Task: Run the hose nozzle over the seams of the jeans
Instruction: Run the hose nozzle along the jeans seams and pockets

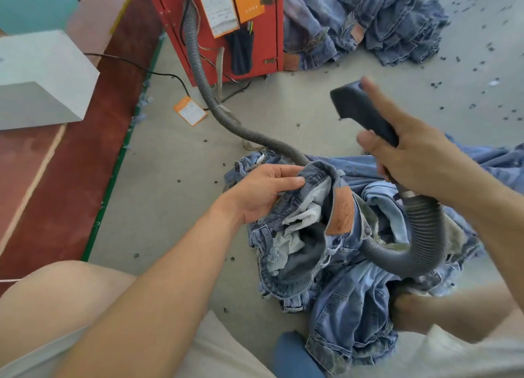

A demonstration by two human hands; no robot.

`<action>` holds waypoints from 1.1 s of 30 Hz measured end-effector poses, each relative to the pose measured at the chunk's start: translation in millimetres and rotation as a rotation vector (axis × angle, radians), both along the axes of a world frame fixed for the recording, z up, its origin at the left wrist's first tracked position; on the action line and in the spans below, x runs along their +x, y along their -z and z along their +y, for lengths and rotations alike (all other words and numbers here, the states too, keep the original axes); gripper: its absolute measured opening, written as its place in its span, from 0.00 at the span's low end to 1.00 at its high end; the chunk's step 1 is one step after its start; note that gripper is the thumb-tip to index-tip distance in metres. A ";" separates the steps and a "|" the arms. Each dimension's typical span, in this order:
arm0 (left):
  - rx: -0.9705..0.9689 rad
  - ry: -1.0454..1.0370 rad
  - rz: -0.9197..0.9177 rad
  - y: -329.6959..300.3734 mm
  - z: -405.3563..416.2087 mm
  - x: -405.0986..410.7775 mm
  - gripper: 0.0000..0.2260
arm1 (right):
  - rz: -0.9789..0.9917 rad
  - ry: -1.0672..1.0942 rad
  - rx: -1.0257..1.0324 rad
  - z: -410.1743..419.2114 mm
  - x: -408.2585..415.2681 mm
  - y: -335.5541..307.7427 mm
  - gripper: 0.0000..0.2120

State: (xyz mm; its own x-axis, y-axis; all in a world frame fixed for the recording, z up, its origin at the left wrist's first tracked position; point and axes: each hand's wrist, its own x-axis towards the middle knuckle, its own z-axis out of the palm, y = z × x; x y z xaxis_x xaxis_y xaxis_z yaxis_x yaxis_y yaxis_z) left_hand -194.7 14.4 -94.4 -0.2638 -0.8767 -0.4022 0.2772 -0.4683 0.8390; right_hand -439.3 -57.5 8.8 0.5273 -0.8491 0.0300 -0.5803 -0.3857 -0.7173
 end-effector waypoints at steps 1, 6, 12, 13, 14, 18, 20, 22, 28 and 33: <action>-0.007 0.009 -0.004 -1.5 -0.2 -2.7 0.11 | 0.042 -0.024 -0.023 0.1 1.8 -0.7 0.24; -0.173 0.083 -0.117 -3.8 -3.1 -10.4 0.12 | 0.339 -0.069 0.016 -0.1 20.3 16.5 0.21; -0.048 0.031 -0.666 23.3 6.9 11.3 0.30 | 0.277 -0.036 0.094 -4.7 24.0 38.3 0.09; 0.089 0.050 -0.709 28.3 11.8 15.3 0.39 | 0.242 -0.008 0.130 -5.9 21.5 38.8 0.09; 0.215 0.077 -0.686 34.4 17.0 19.2 0.45 | 0.198 0.026 0.176 -8.3 18.5 38.9 0.09; 0.255 0.065 -0.455 56.8 28.3 25.5 0.29 | 0.050 0.173 0.300 -19.4 7.4 39.0 0.10; 0.206 -0.067 -0.329 57.0 27.2 23.9 0.15 | 0.030 0.219 0.341 -24.6 1.6 41.3 0.10; 0.172 -0.154 -0.274 50.6 23.5 22.1 0.12 | -0.002 0.253 0.380 -30.9 -5.1 44.4 0.11; 0.063 -0.190 -0.242 31.1 18.8 7.3 0.16 | 0.106 0.310 0.301 -46.4 -23.7 53.3 0.10; 0.123 -0.156 -0.174 18.4 12.2 -0.5 0.10 | 0.139 0.306 0.291 -45.3 -31.1 52.8 0.06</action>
State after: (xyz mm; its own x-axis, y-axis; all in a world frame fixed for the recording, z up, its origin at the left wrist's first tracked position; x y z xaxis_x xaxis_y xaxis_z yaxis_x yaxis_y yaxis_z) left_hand -195.2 26.5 -112.8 -0.0468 -0.8432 -0.5356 0.2110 -0.5324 0.8198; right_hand -470.4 -102.8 -44.0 0.2327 -0.9294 -0.2865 -0.7351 0.0248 -0.6775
